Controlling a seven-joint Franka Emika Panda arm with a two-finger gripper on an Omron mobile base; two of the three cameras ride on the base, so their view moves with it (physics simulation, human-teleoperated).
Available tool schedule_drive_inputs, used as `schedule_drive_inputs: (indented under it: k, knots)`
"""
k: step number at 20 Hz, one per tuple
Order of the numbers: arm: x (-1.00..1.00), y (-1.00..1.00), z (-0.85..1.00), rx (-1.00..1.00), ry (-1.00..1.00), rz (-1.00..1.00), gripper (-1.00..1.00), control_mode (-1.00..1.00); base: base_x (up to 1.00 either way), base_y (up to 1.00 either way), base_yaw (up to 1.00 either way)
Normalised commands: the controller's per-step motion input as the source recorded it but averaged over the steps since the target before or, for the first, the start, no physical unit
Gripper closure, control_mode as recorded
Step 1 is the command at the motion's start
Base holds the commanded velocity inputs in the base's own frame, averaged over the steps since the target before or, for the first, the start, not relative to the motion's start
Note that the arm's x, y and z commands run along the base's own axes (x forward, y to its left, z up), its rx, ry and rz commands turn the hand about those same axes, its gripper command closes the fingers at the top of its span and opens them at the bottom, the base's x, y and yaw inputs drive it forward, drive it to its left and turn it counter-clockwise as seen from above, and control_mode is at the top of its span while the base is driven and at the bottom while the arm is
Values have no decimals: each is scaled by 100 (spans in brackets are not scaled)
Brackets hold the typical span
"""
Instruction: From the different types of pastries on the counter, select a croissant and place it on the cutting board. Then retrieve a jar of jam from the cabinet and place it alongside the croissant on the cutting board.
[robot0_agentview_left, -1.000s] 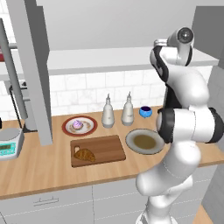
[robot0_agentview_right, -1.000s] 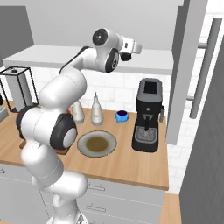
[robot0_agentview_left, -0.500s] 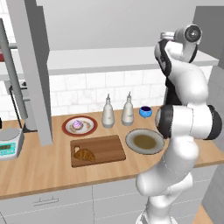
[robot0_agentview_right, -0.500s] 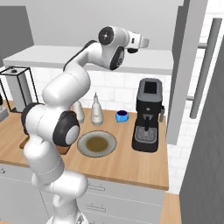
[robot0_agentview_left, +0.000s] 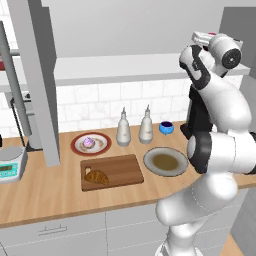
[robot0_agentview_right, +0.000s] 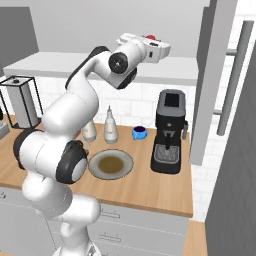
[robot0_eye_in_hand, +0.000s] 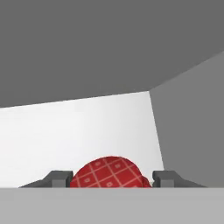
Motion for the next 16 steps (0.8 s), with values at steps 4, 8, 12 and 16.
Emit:
schedule_drive_inputs:
  k: [4,8,12,16]
  knots:
    - [-61,0,79,-1,-12,0,100,-100,0,0,0]
    - [-95,28,20,-3,3,1,100,-100,0,0,0]
    - [-100,54,0,-3,16,4,100,-100,0,0,0]
    - [-100,54,8,-1,26,3,100,-100,0,0,0]
